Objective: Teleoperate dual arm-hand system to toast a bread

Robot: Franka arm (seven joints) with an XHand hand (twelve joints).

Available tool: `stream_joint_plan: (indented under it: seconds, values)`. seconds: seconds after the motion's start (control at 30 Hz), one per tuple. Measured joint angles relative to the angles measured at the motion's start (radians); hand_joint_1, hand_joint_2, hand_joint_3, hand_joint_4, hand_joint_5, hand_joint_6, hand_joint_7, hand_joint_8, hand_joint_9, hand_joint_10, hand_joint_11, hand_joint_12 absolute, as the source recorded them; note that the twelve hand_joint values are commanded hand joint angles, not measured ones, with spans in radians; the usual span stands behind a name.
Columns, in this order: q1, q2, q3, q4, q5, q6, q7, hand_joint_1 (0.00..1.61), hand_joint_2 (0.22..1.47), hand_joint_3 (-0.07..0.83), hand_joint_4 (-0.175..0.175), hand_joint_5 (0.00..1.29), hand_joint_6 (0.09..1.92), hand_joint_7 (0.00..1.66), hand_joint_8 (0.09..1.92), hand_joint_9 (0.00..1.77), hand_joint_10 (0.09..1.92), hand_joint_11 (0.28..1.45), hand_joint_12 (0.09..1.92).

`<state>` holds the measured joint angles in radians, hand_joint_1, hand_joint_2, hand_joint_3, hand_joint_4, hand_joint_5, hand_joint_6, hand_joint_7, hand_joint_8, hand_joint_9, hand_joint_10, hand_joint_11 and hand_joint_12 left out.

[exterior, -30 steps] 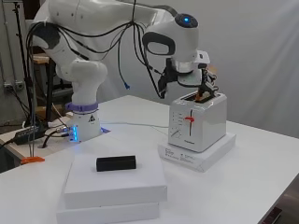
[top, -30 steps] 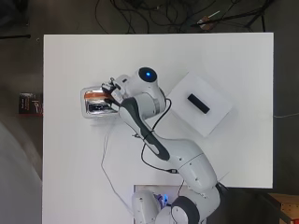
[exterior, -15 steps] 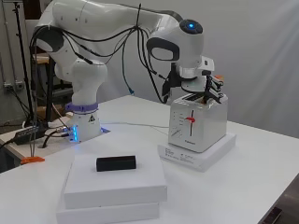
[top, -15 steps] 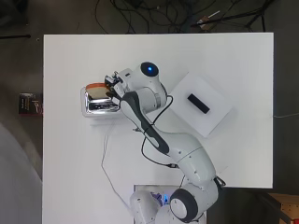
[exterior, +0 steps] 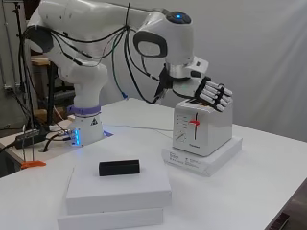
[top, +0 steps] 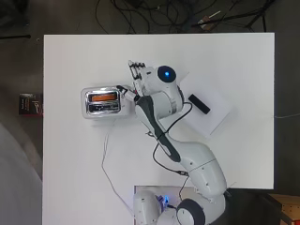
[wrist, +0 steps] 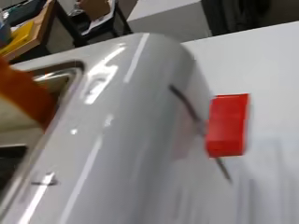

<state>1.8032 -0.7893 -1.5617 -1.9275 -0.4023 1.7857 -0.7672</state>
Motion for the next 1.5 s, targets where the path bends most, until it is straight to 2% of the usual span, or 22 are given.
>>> stream_joint_plan:
  seconds: [0.1, 0.27, 0.3, 0.33, 0.37, 0.4, 0.43, 0.47, 0.5, 0.53, 0.57, 0.6, 0.67, 0.73, 0.9, 1.2, 1.3, 1.43, 1.47, 1.5]
  values:
    - [-0.063, 0.009, 0.004, -0.007, -0.038, -0.009, 0.027, 0.00, 1.04, 0.006, -0.040, 0.21, 0.09, 0.21, 0.09, 0.29, 0.09, 0.37, 0.09]
    - [-0.119, 0.082, 0.012, -0.023, -0.031, -0.009, 0.060, 0.00, 1.05, 0.004, -0.048, 0.21, 0.09, 0.21, 0.09, 0.32, 0.09, 0.38, 0.09]
    - [-0.110, 0.081, -0.009, -0.025, -0.029, -0.005, 0.060, 0.00, 1.04, 0.002, -0.052, 0.20, 0.09, 0.22, 0.09, 0.34, 0.09, 0.39, 0.09]
    - [-0.096, 0.072, -0.037, -0.028, -0.028, 0.003, 0.061, 0.00, 1.04, 0.001, -0.064, 0.18, 0.09, 0.28, 0.09, 0.54, 0.09, 0.49, 0.09]
    - [-0.083, 0.061, -0.068, -0.033, -0.028, 0.015, 0.064, 0.00, 1.05, 0.001, -0.080, 0.17, 0.09, 0.44, 0.09, 0.81, 0.11, 0.61, 0.21]
    - [-0.071, 0.051, -0.097, -0.040, -0.029, 0.027, 0.069, 0.00, 1.05, 0.001, -0.093, 0.17, 0.09, 0.61, 0.09, 1.00, 0.26, 0.63, 0.58]
    - [-0.058, 0.043, -0.123, -0.045, -0.032, 0.039, 0.073, 0.00, 1.05, 0.001, -0.103, 0.18, 0.09, 0.81, 0.09, 1.06, 0.63, 0.64, 0.95]
    - [-0.044, 0.036, -0.144, -0.048, -0.036, 0.051, 0.076, 0.03, 1.04, -0.002, -0.114, 0.18, 0.09, 0.92, 0.47, 1.11, 1.08, 0.69, 1.29]
    - [-0.031, 0.027, -0.166, -0.049, -0.038, 0.060, 0.076, 0.03, 1.03, -0.002, -0.116, 0.19, 0.09, 0.94, 0.99, 1.15, 1.43, 0.76, 1.56]
    - [-0.018, 0.019, -0.185, -0.048, -0.034, 0.064, 0.074, 0.02, 1.03, -0.002, -0.117, 0.20, 0.09, 0.94, 1.35, 1.18, 1.64, 0.81, 1.74]
    - [-0.004, 0.011, -0.200, -0.046, -0.028, 0.067, 0.072, 0.02, 1.03, -0.002, -0.118, 0.21, 0.09, 0.95, 1.57, 1.22, 1.77, 0.86, 1.83]
    - [0.009, 0.005, -0.210, -0.044, -0.026, 0.069, 0.069, 0.02, 1.02, -0.002, -0.120, 0.21, 0.09, 0.97, 1.70, 1.26, 1.84, 0.91, 1.88]
    - [0.028, -0.004, -0.224, -0.036, -0.027, 0.070, 0.064, 0.02, 1.02, -0.001, -0.122, 0.22, 0.09, 1.00, 1.86, 1.32, 1.90, 0.97, 1.91]
    - [0.049, -0.015, -0.242, -0.026, -0.025, 0.067, 0.052, 0.03, 1.03, 0.002, -0.124, 0.23, 0.09, 1.02, 1.92, 1.35, 1.92, 1.01, 1.92]
    - [0.074, -0.033, -0.277, -0.024, -0.032, 0.072, 0.042, 0.06, 1.05, 0.003, -0.122, 0.31, 0.09, 1.13, 1.92, 1.43, 1.92, 1.06, 1.92]
    - [0.062, -0.077, -0.358, -0.075, -0.007, 0.095, -0.082, 0.09, 1.07, 0.003, -0.123, 0.31, 0.09, 1.23, 1.92, 1.55, 1.92, 1.17, 1.92]
    - [0.056, -0.078, -0.352, -0.075, -0.006, 0.092, -0.103, 0.09, 1.08, 0.002, -0.120, 0.31, 0.09, 1.33, 1.92, 1.63, 1.92, 1.24, 1.91]
    - [0.063, -0.086, -0.371, -0.083, -0.019, 0.097, -0.091, 0.11, 1.09, 0.004, -0.104, 0.34, 0.09, 1.36, 1.92, 1.65, 1.92, 1.27, 1.89]
    - [0.069, -0.089, -0.383, -0.082, -0.029, 0.094, -0.084, 0.12, 1.10, 0.003, -0.098, 0.34, 0.09, 1.23, 1.92, 1.55, 1.92, 1.17, 1.88]
    - [0.076, -0.091, -0.390, -0.080, -0.041, 0.091, -0.070, 0.09, 1.08, 0.000, -0.064, 0.31, 0.09, 0.97, 1.53, 1.22, 1.64, 0.92, 1.43]
